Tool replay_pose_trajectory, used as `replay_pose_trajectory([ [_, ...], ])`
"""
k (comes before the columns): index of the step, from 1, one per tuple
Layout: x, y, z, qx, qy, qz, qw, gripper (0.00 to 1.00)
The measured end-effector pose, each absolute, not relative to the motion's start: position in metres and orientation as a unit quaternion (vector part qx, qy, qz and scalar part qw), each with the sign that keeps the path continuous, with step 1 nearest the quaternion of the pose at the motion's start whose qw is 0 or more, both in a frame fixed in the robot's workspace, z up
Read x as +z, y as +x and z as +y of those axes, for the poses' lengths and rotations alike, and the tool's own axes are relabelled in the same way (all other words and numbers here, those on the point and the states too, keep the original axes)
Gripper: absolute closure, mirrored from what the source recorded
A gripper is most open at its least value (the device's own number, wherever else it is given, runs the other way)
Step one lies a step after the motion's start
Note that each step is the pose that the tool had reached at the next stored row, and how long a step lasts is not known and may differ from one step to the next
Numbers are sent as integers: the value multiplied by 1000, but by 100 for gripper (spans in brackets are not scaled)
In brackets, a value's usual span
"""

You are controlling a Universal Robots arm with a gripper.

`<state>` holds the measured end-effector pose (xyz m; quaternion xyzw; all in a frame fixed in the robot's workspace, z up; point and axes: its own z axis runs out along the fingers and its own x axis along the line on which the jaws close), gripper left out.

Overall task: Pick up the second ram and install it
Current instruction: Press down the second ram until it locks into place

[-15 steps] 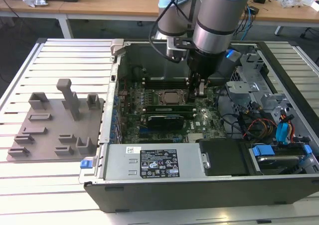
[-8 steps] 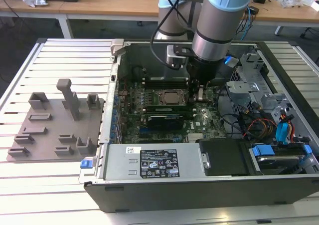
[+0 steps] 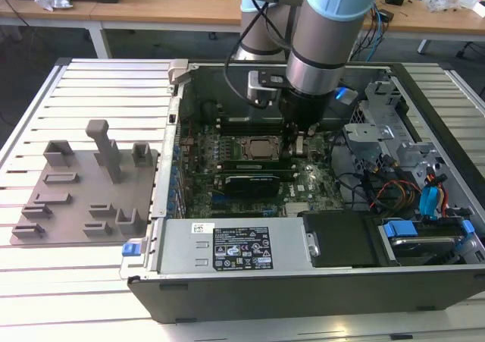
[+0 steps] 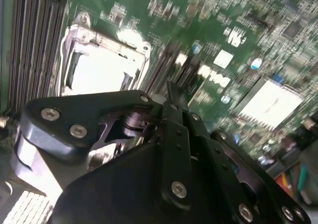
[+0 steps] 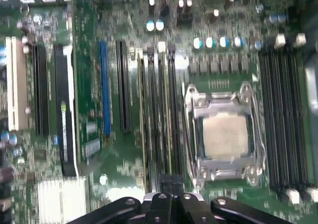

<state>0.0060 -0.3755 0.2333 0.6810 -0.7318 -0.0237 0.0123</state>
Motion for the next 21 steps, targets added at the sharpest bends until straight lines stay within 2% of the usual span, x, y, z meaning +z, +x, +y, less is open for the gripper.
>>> replay_pose_trajectory([
  [7,230,-54,-375,-20,681,-732,8,90],
  [11,229,-56,-375,-20,681,-732,7,90],
  [15,232,-26,-374,-27,681,-732,16,90],
  [21,273,-23,-371,-28,681,-732,16,90],
])
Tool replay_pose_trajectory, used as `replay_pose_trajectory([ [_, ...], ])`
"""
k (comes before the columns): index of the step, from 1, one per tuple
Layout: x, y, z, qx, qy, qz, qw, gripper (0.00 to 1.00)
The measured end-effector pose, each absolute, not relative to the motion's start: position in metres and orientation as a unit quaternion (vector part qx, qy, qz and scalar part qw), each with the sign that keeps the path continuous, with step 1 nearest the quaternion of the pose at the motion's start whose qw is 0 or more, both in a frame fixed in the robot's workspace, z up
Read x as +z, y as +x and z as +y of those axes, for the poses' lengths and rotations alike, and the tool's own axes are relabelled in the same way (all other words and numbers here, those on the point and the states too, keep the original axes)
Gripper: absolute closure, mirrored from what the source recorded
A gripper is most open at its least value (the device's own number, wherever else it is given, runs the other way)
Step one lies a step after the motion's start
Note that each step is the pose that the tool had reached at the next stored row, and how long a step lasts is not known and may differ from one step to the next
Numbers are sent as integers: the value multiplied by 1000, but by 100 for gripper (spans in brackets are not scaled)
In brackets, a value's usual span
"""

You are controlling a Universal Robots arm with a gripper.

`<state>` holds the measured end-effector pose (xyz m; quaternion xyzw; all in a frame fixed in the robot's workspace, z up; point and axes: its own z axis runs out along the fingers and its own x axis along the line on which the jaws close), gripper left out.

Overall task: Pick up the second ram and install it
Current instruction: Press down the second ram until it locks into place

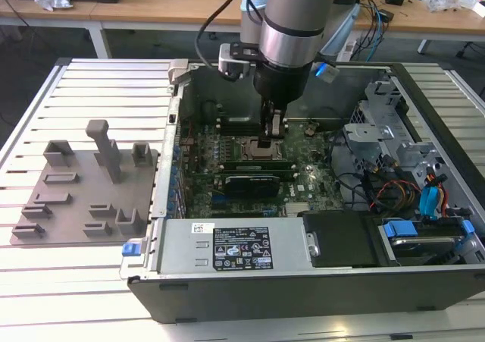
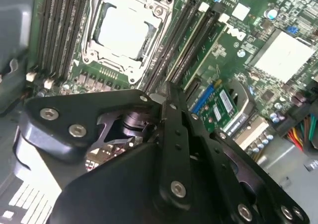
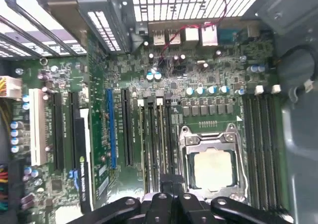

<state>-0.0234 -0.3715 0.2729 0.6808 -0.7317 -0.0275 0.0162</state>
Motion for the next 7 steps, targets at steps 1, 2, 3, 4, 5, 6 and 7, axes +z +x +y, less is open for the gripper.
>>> replay_pose_trajectory([
  [1,273,-23,-371,-28,681,-732,16,90],
  [2,273,-23,-371,-28,681,-732,16,90],
  [3,273,-23,-371,-28,681,-732,16,90],
  [4,273,-23,-371,-28,681,-732,16,90],
  [5,273,-23,-371,-28,681,-732,16,90],
  [6,273,-23,-371,-28,681,-732,16,90],
  [7,273,-23,-371,-28,681,-732,16,90],
])
